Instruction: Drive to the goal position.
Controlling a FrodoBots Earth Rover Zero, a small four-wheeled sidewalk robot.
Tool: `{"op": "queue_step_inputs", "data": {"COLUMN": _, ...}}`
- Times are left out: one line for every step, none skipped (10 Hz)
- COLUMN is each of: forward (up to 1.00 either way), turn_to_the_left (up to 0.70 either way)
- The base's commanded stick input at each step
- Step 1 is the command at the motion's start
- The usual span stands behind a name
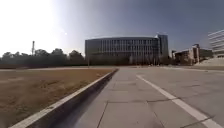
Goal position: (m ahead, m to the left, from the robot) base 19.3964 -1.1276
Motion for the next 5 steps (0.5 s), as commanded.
{"op": "queue_step_inputs", "data": {"forward": 0.04, "turn_to_the_left": 0.00}}
{"op": "queue_step_inputs", "data": {"forward": 0.05, "turn_to_the_left": 0.00}}
{"op": "queue_step_inputs", "data": {"forward": 0.05, "turn_to_the_left": 0.00}}
{"op": "queue_step_inputs", "data": {"forward": 0.05, "turn_to_the_left": 0.00}}
{"op": "queue_step_inputs", "data": {"forward": 0.05, "turn_to_the_left": 0.00}}
